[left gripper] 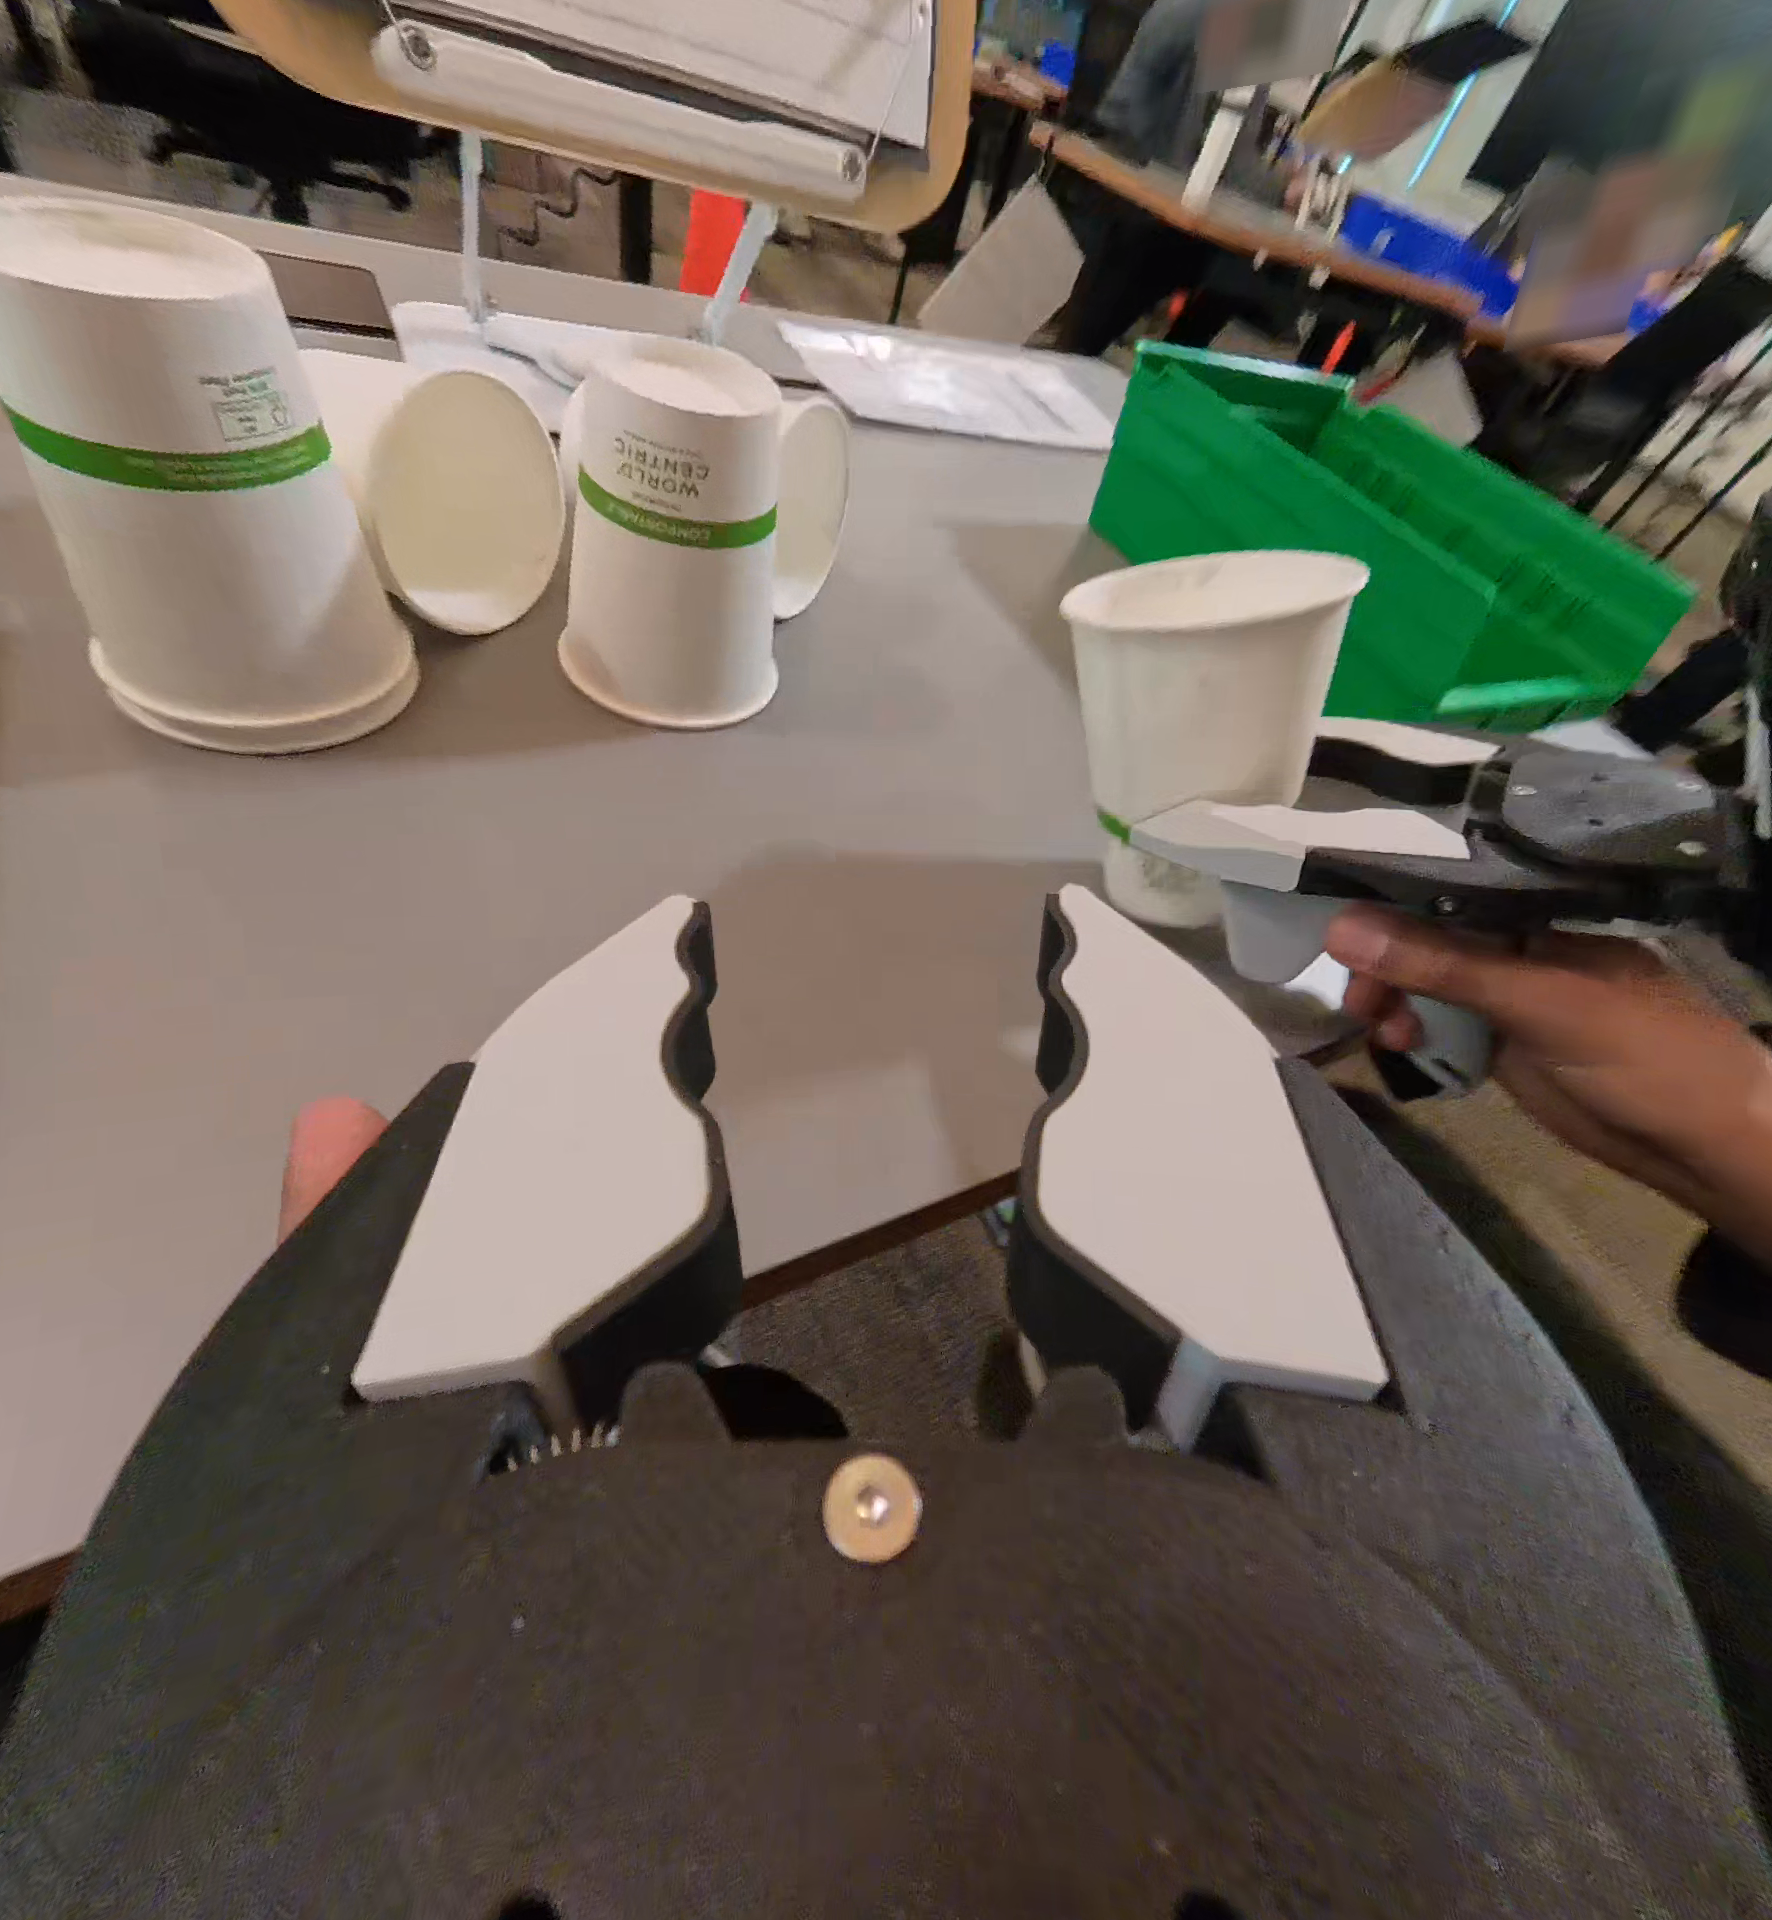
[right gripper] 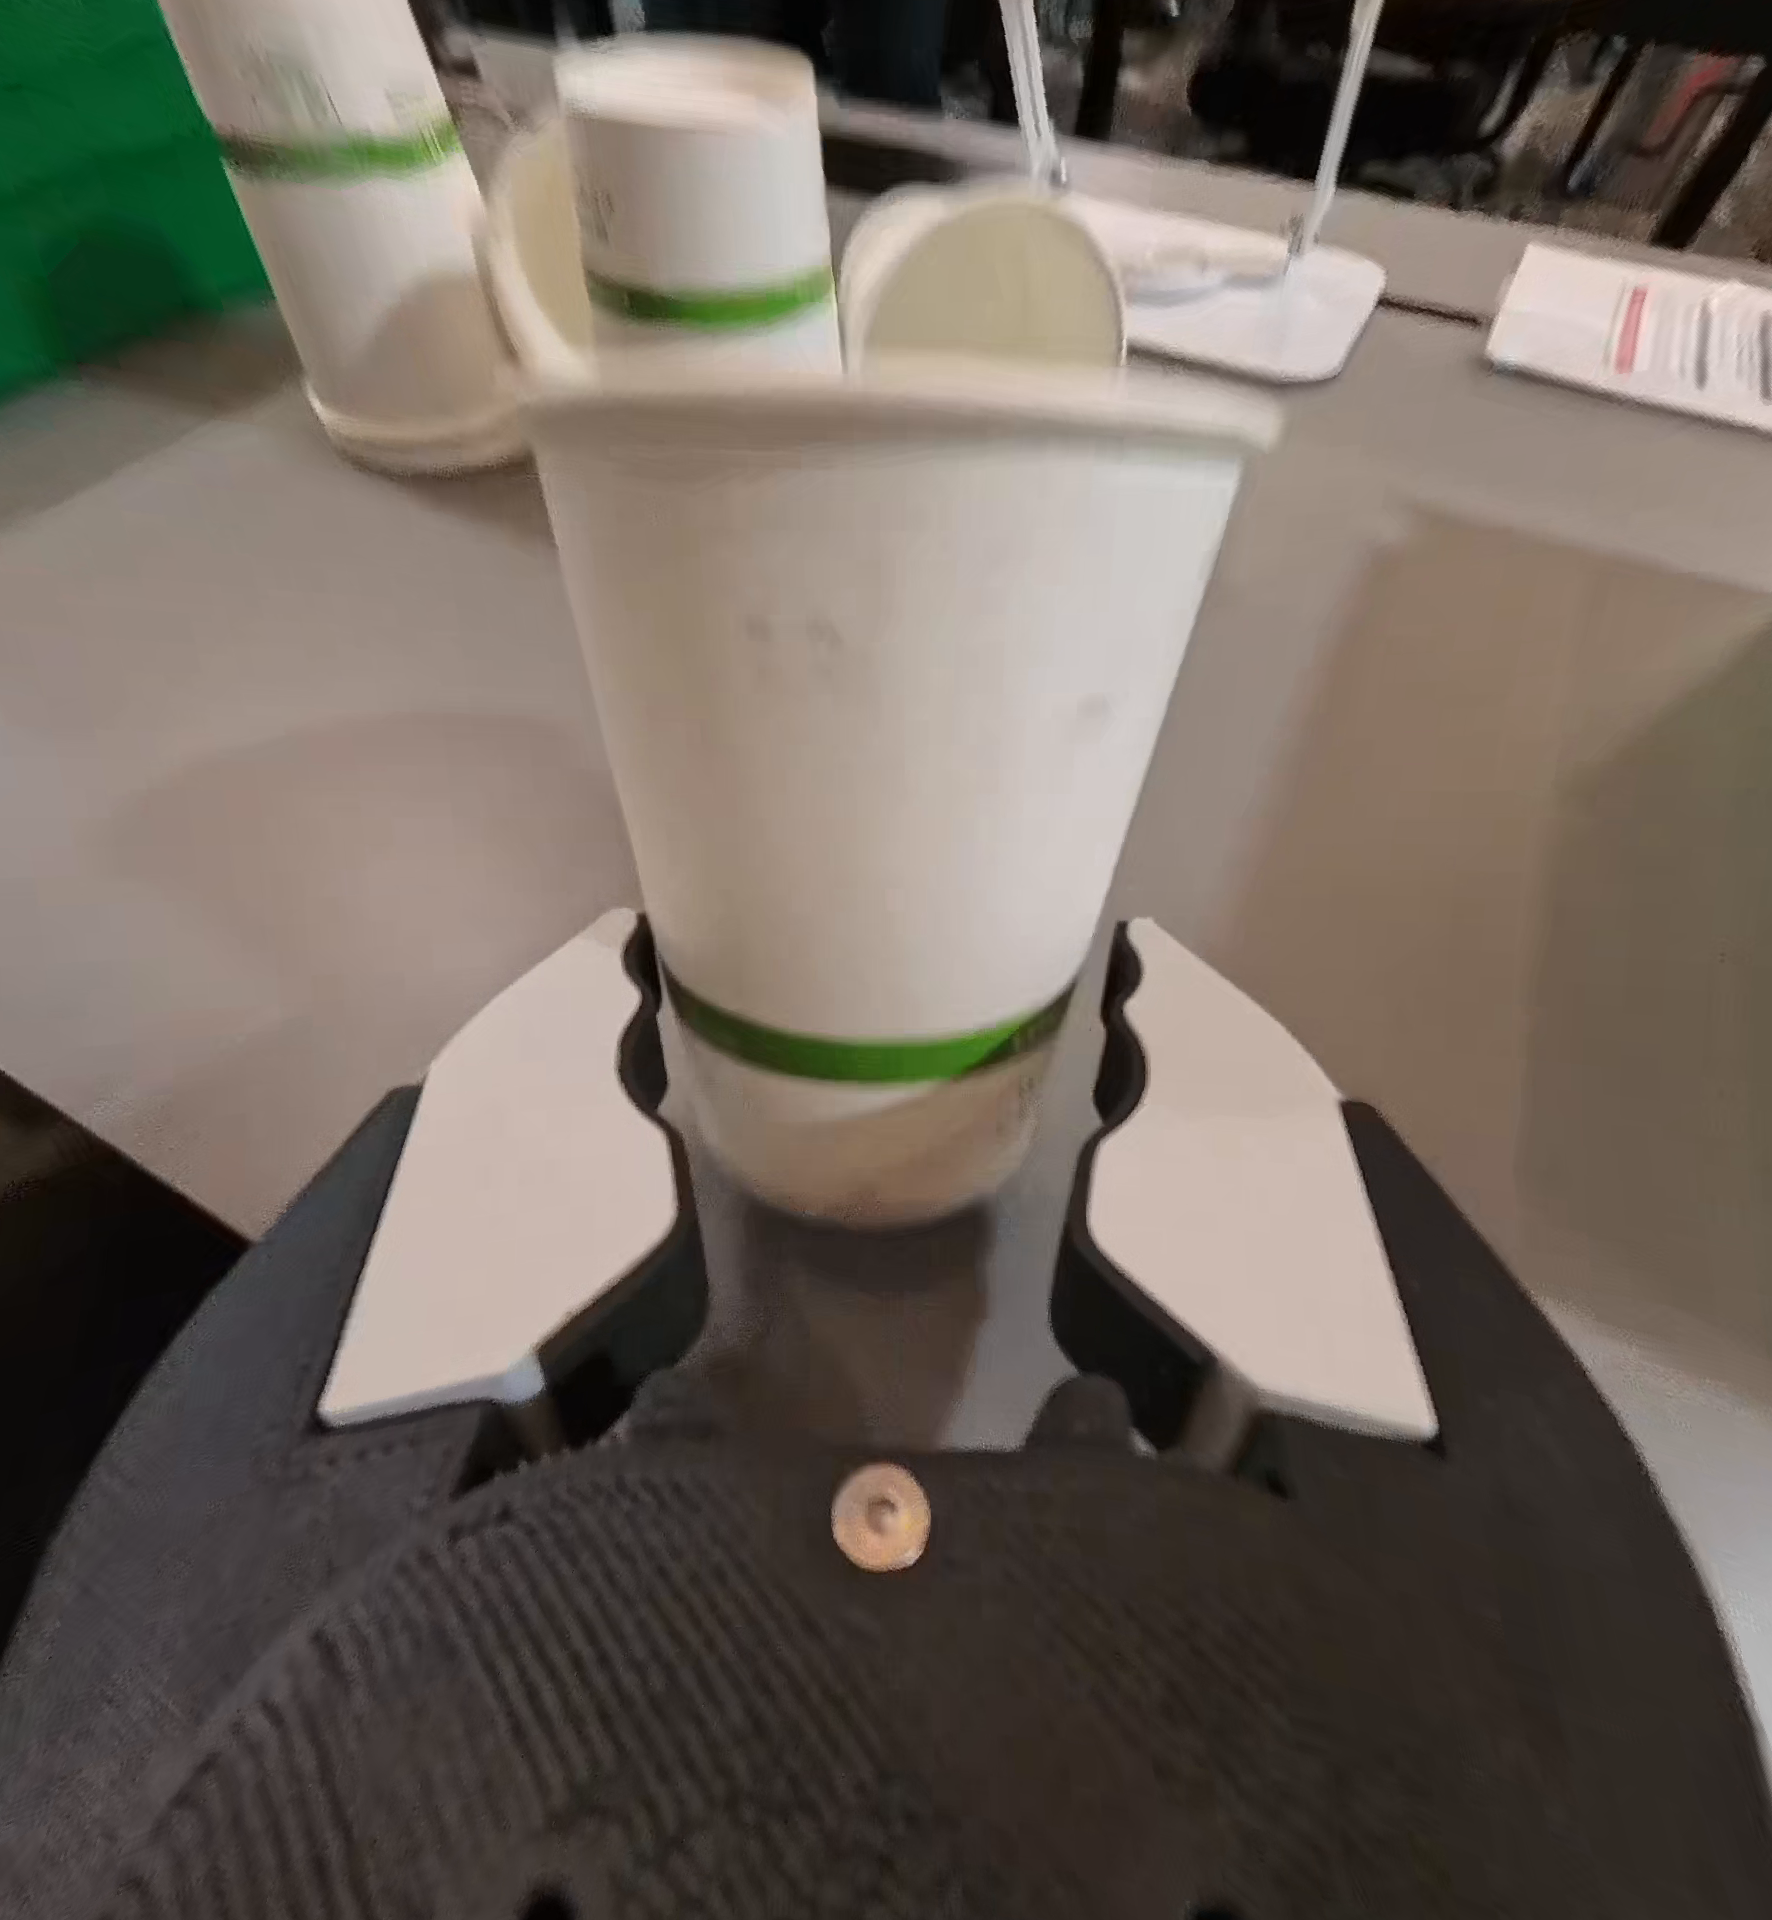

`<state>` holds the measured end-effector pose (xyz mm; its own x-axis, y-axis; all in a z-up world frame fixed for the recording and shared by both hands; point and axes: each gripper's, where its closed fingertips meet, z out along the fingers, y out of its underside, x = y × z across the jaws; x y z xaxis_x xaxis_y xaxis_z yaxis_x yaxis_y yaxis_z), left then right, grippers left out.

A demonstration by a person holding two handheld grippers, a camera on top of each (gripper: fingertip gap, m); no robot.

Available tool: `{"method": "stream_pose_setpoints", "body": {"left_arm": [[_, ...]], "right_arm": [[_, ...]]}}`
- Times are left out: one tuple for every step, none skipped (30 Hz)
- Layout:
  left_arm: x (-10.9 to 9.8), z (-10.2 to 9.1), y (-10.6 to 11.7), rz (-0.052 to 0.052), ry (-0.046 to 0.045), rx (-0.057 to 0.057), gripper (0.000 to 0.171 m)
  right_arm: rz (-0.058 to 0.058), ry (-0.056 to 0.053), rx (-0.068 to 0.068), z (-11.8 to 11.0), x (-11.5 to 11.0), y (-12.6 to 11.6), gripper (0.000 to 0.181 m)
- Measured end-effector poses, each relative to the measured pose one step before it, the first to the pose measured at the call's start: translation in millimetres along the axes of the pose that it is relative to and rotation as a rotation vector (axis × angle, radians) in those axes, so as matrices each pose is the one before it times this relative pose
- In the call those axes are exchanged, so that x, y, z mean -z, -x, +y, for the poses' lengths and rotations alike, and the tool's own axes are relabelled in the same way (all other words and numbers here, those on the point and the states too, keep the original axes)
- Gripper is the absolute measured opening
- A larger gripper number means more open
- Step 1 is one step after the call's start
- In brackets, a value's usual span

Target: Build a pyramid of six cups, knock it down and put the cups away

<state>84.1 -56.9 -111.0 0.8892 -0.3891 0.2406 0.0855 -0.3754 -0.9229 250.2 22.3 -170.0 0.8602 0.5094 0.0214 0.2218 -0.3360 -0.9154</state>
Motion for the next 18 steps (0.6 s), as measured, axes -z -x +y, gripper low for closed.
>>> {"method": "stream_pose_setpoints", "body": {"left_arm": [[5.12,2.66,0.04,-0.0178,0.00548,-0.0224,0.062],[6.49,1.11,-0.06,-0.013,-0.00697,0.0044,0.062],[7.19,0.39,-0.56,-0.0044,-0.01721,0.0295,0.061],[6.84,0.36,-0.75,0.0018,-0.02173,0.0433,0.059],[5.51,0.68,-0.17,0.0016,-0.01976,0.0449,0.057],[3.81,1.06,0.48,-0.0016,-0.01442,0.0394,0.056],[1.77,1.21,0.91,-0.0038,-0.00766,0.0276,0.055],[-0.17,2.03,1.41,-0.0083,0.00123,0.0164,0.056],[-2.08,2.94,1.35,-0.0113,0.00652,0.0064,0.055],[-4.14,3.97,1.51,-0.0142,0.00883,-0.0055,0.055],[-5.63,5.06,3.25,-0.0283,0.01327,-0.017,0.055],[-5.97,4.09,3.87,-0.0359,0.01597,-0.02,0.055],[-5.73,0.47,2.46,-0.0258,0.00409,-0.0152,0.055],[-5.8,-3.13,2.38,-0.0205,-0.01091,0.0036,0.055],[-5.87,-4.43,-0.04,0.0002,-0.0111,0.0195,0.055],[-5.54,-3.91,-4.26,0.0311,0.00225,0.0167,0.056],[-4.26,-1.32,-5.2,0.0396,0.02161,-0.0007,0.056],[-2.34,3.0,-3.88,0.035,0.03962,-0.0289,0.055]], "right_arm": [[0.0181,0.0361,0.0206,12.18,1.2,-0.83,0.083],[0.0078,0.0205,0.0271,7.2,2.4,0.34,0.083],[0.0064,0.0006,0.0315,3.26,3.37,-0.03,0.084],[0.0094,-0.0039,0.027,2.41,3.49,-1.5,0.083],[-0.0005,-0.0071,0.0094,1.88,3.41,-1.61,0.084],[-0.0129,-0.0066,-0.0099,2.02,3.31,-1.12,0.084],[-0.0198,-0.0007,-0.0224,3.04,3.09,-1.09,0.084],[-0.0254,0.0006,-0.0252,3.51,2.69,-0.82,0.084],[-0.0328,-0.0043,-0.0252,2.8,2.72,0.14,0.082],[-0.0309,-0.0209,-0.0199,-0.74,3.64,0.62,0.078],[-0.0211,-0.0211,-0.0188,-1.28,3.76,0.14,0.078],[-0.0071,-0.022,-0.0171,-1.0,3.52,-0.89,0.078],[0.0016,-0.0316,-0.0141,-1.82,2.9,-1.0,0.078],[0.0029,-0.0291,-0.0069,-1.83,1.9,-0.38,0.078],[0.0044,-0.0174,0.0039,-0.91,0.73,-0.13,0.078],[0.0081,-0.0133,0.0126,-0.35,0.09,-0.17,0.078],[0.011,-0.0159,0.0194,-0.36,0.04,0.08,0.078],[0.0099,-0.0161,0.0281,-0.04,-0.29,0.68,0.077]]}}
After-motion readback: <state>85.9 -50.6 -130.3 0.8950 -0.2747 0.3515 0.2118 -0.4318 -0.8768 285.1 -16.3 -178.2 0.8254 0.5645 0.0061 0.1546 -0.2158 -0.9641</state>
